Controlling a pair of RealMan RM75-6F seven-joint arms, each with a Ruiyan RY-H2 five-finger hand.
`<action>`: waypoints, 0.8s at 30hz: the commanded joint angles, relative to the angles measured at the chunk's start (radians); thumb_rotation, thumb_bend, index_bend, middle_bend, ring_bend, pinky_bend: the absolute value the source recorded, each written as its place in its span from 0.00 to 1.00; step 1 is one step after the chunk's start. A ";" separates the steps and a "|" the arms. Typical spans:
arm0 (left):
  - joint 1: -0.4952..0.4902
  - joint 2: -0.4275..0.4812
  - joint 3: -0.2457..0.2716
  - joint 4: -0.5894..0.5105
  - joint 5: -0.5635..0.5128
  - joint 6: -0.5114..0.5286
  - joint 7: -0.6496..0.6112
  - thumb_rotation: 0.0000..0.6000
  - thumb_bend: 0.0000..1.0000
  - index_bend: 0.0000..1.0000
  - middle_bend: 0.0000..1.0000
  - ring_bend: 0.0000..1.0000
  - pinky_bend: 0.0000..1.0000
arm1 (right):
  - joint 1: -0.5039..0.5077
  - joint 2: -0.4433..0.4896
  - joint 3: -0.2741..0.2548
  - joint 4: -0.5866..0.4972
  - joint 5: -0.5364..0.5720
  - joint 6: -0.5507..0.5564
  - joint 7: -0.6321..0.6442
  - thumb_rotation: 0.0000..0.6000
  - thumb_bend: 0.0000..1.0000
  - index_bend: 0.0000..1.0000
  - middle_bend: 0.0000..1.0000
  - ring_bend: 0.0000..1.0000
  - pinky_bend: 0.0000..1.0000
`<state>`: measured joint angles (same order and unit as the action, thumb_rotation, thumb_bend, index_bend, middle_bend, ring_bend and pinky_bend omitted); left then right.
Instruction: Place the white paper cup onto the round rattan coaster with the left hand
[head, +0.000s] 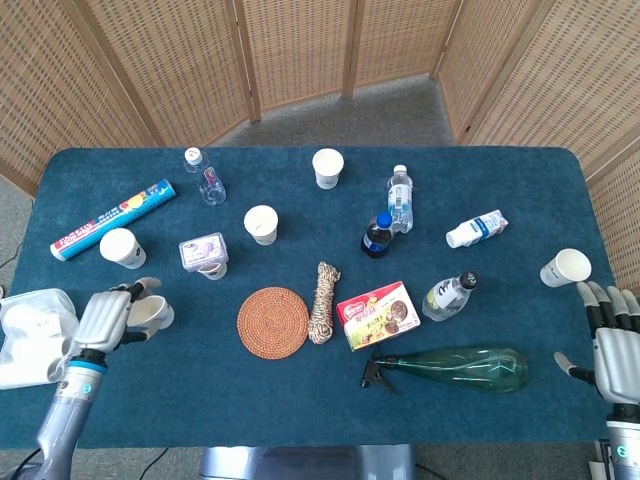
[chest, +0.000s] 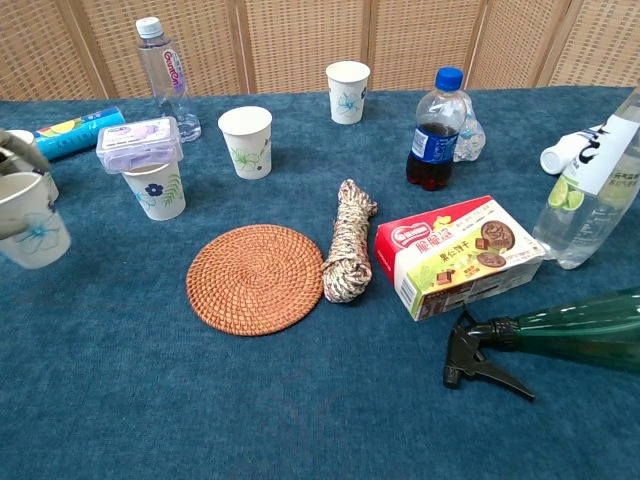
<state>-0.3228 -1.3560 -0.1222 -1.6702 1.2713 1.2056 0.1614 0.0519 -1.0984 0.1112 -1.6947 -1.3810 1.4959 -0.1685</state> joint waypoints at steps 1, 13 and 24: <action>-0.036 -0.014 -0.024 -0.039 -0.012 -0.029 0.018 1.00 0.35 0.26 0.48 0.42 0.47 | 0.001 -0.001 -0.001 0.001 0.000 -0.002 -0.002 1.00 0.00 0.00 0.00 0.00 0.09; -0.208 -0.173 -0.087 -0.069 -0.143 -0.152 0.176 1.00 0.34 0.25 0.48 0.42 0.47 | 0.000 0.004 0.002 0.000 0.002 -0.003 0.017 1.00 0.00 0.00 0.00 0.00 0.09; -0.328 -0.293 -0.118 -0.048 -0.305 -0.169 0.347 1.00 0.34 0.24 0.47 0.41 0.46 | 0.003 0.010 0.002 0.001 0.004 -0.015 0.040 1.00 0.00 0.00 0.00 0.00 0.07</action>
<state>-0.6333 -1.6322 -0.2365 -1.7239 0.9866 1.0397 0.4874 0.0550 -1.0882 0.1132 -1.6939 -1.3772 1.4810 -0.1276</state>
